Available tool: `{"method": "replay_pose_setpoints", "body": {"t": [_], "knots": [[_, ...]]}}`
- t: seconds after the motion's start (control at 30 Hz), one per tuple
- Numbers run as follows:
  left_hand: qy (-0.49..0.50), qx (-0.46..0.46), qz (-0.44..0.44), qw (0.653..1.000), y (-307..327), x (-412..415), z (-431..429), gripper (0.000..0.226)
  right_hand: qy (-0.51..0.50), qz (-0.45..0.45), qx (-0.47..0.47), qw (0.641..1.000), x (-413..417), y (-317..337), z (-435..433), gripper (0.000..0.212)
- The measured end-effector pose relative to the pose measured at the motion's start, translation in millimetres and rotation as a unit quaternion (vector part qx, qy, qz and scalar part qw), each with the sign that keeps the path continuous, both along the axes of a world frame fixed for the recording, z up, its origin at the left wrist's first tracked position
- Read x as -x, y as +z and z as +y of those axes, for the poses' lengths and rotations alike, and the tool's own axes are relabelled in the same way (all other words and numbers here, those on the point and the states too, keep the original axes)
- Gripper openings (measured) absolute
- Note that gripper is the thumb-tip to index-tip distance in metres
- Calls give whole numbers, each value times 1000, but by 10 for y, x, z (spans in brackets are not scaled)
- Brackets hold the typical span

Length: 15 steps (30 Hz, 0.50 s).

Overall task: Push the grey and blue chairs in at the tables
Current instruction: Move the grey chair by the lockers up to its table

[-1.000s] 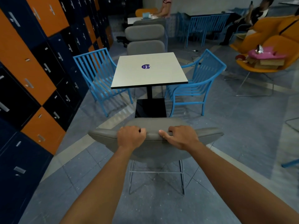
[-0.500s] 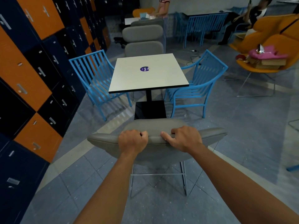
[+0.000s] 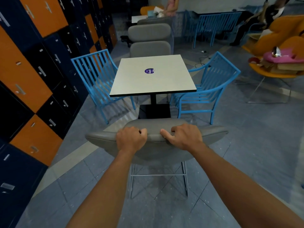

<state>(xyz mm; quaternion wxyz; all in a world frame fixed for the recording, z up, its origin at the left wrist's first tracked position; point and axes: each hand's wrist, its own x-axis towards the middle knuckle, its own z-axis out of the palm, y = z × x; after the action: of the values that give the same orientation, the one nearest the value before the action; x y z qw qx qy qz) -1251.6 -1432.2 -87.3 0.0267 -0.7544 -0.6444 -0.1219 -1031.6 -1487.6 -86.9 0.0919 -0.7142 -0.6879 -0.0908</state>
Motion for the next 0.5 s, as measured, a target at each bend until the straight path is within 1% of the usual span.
{"method": "replay_pose_setpoints", "body": {"t": [0.2,0.37,0.5], "knots": [[-6,0,1,1000,1,-101,370,52,-10,7,11,1000,-104,17,376,88],[-12,6,-8,1000,27,-150,735,51,-23,10,20,999,-133,58,723,81],[-17,7,6,1000,13,-197,1012,57,-31,17,30,999,-165,68,976,88]]}}
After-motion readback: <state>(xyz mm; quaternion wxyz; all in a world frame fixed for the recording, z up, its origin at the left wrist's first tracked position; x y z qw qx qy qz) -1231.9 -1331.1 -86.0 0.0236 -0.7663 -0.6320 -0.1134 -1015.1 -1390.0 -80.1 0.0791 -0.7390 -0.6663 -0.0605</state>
